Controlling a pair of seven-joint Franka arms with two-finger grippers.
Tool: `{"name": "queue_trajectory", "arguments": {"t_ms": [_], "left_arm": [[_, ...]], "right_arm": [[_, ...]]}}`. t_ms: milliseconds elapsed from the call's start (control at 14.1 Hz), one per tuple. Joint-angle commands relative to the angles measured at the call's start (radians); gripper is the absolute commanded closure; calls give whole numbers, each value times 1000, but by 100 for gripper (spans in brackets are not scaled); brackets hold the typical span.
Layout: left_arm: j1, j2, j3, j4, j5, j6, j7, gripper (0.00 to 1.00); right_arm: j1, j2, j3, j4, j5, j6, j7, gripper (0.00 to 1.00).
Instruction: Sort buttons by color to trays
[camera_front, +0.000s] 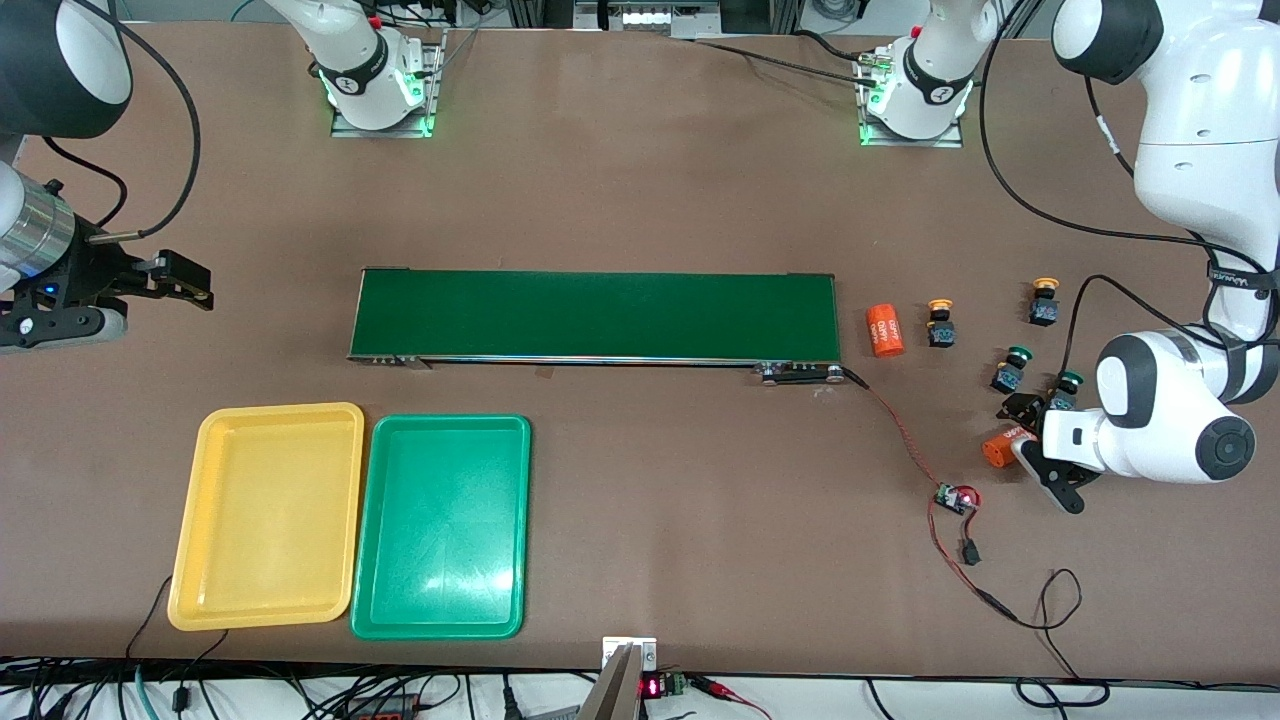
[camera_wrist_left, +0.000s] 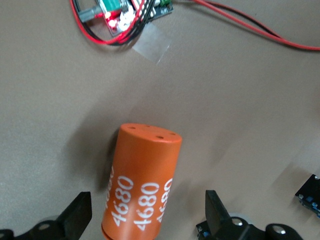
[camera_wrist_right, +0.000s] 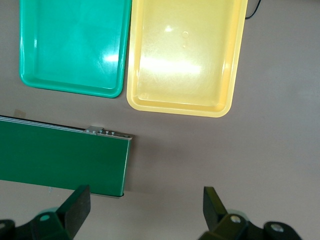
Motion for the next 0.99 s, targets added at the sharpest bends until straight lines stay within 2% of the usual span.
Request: {"name": "queue_trajectory", "arguments": {"t_ms": [0, 283, 496, 709, 850, 921], "left_arm": [[11, -20, -11, -28, 8, 29, 18, 0], [4, -16, -14, -29, 10, 39, 21, 1], [7, -12, -14, -29, 10, 39, 21, 8], [11, -23, -14, -37, 10, 36, 21, 37], [13, -26, -14, -37, 8, 33, 18, 68], [11, -27, -14, -37, 8, 31, 19, 79]], "right_arm": [[2, -9, 3, -5, -17, 6, 11, 0], [2, -9, 3, -5, -17, 6, 11, 0], [2, -9, 3, -5, -17, 6, 11, 0], [2, -9, 3, -5, -17, 6, 11, 0], [0, -9, 3, -5, -17, 6, 11, 0], [0, -9, 2, -5, -18, 6, 11, 0]]}}
